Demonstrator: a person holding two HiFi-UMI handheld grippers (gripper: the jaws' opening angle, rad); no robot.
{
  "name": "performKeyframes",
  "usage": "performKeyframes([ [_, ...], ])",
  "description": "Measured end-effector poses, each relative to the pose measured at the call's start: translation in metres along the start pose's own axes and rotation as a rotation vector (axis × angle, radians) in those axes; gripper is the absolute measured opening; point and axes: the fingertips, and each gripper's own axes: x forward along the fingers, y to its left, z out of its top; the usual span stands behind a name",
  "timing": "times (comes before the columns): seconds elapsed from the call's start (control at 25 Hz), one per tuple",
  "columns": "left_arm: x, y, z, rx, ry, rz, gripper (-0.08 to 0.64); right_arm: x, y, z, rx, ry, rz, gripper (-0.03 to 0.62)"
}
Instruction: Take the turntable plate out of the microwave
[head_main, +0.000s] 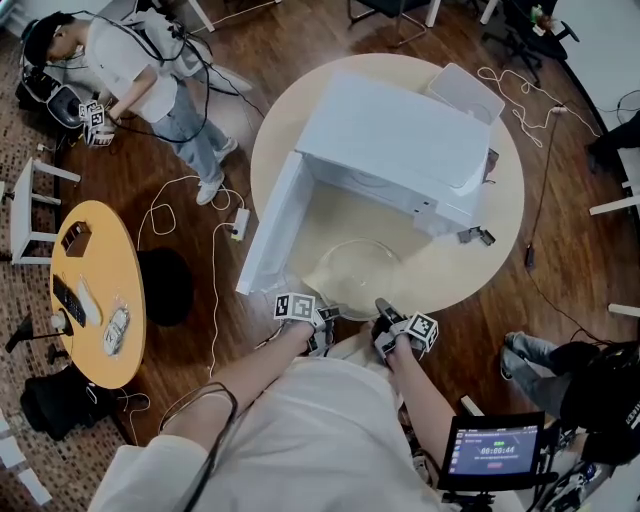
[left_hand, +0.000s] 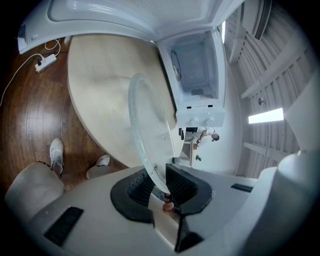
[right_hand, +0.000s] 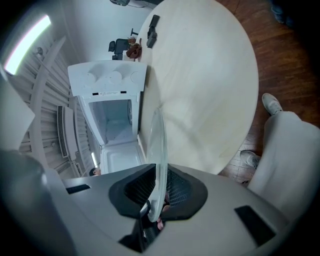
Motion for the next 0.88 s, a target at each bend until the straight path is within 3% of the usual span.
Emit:
performKeyframes([
  [0.2,0.005,0.001,0.001,-0.012,-0.012,0.013,0.066,0.0,-0.002,0.003,0.002,0.005,-0.034,0.034],
  [0.44,0.021,0.001,0.001,-0.049,-0.023,0.022,0.064,-0.001,-0.005,0.018,-0.101,0.017,-0.125,0.067],
  [0.88,0.019,0.004,0.003,-0.071,-0.043,-0.01,0.051,-0.005,-0.017,0.014,-0.115,0.025,-0.245,0.126],
])
